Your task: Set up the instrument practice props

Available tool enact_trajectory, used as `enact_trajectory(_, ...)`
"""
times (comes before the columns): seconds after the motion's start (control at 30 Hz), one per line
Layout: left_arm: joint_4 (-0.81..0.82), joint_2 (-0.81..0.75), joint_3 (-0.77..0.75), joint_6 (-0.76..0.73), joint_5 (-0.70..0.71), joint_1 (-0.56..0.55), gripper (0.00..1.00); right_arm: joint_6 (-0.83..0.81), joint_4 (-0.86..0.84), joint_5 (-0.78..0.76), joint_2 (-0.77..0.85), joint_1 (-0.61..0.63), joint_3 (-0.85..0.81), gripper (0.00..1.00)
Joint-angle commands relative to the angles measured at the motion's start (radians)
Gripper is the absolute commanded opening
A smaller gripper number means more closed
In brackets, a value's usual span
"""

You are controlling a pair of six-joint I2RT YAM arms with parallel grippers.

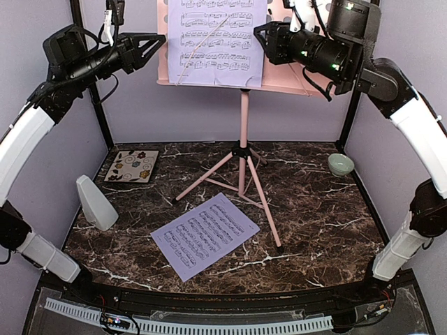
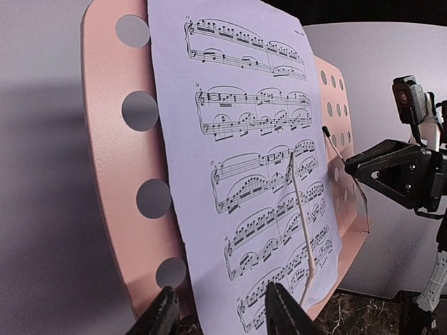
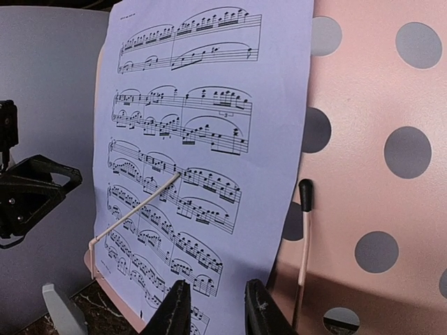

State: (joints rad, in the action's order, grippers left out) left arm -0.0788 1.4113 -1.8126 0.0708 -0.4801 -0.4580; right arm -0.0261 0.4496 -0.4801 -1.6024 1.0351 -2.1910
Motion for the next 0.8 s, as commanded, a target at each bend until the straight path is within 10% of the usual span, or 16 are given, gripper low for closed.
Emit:
enact_trajectory(0.0,0.055,0.026,-0.04,0.037,-0.034,0.002,0.43,0.0,-0.051,-0.029,0.017,0.01,0.005,0.28)
enact_trajectory(0.77,0.095,0.093,-0.102,0.117,-0.04,0.001,0.27,-0.002,-0.052,-0.048,0.016,0.01,0.019,0.27)
